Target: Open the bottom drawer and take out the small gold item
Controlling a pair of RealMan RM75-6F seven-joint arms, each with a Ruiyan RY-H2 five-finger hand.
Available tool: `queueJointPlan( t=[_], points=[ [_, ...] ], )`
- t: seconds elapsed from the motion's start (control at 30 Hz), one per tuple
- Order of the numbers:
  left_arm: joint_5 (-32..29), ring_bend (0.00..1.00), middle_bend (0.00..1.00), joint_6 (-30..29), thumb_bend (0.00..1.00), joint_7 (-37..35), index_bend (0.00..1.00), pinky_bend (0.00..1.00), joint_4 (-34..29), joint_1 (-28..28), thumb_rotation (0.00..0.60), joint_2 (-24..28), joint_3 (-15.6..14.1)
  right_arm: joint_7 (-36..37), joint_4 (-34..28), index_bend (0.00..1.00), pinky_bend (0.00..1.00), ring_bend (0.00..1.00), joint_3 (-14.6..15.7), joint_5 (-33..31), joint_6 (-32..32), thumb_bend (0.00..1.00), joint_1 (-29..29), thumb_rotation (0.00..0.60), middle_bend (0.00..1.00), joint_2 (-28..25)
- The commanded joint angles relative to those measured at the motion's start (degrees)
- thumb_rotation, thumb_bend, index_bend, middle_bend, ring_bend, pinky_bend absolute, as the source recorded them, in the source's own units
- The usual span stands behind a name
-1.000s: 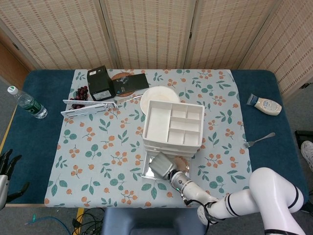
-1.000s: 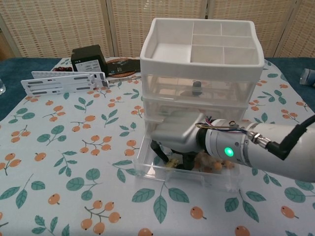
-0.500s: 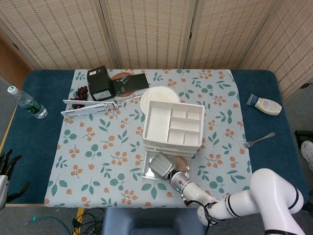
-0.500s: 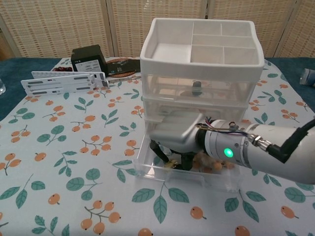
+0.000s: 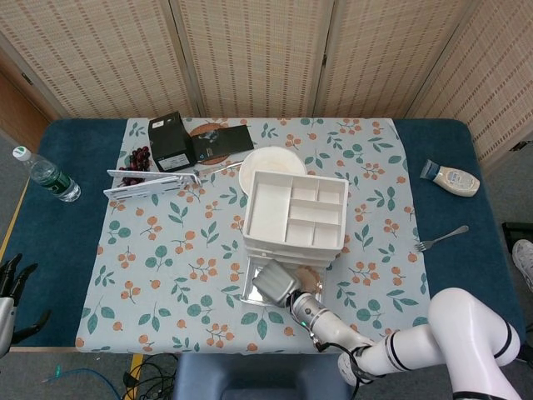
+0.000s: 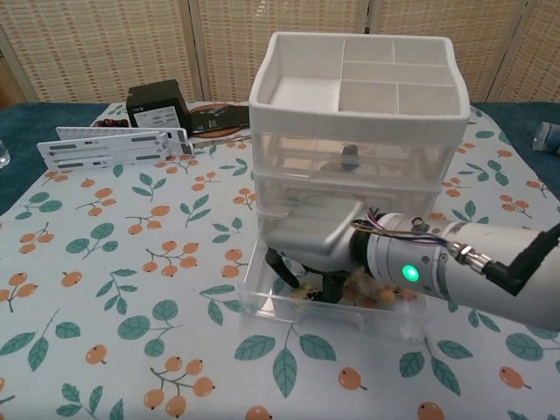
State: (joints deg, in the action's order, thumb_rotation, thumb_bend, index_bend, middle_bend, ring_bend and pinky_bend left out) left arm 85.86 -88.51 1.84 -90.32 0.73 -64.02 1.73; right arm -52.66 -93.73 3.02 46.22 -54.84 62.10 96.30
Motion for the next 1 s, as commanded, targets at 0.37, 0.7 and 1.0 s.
queueJointPlan(
  t=[0.37, 0.7, 1.0],
  points=[
    [0.2, 0.03, 0.00, 0.0, 0.25, 0.4, 0.14, 0.07, -0.5, 0.2, 0.600, 0.2, 0.2, -1.2, -3.9, 0.57, 1.00, 1.00, 0.9, 5.6, -3.3, 0.53, -1.9, 0.600, 0.99, -3.0],
    [0.5, 0.03, 0.00, 0.1, 0.25, 0.9, 0.14, 0.07, -1.1, 0.7, 0.600, 0.4, 0.4, -2.1, -7.5, 0.57, 1.00, 1.00, 1.3, 10.5, -6.4, 0.53, -4.0, 0.600, 0.99, -5.9],
    [0.8, 0.03, 0.00, 0.5, 0.25, 1.3, 0.14, 0.07, -1.6, 0.9, 0.600, 0.4, 0.1, 0.2, -12.6, 0.57, 1.00, 1.00, 1.8, 14.2, -7.9, 0.53, -6.8, 0.600, 0.99, -10.3]
  ],
)
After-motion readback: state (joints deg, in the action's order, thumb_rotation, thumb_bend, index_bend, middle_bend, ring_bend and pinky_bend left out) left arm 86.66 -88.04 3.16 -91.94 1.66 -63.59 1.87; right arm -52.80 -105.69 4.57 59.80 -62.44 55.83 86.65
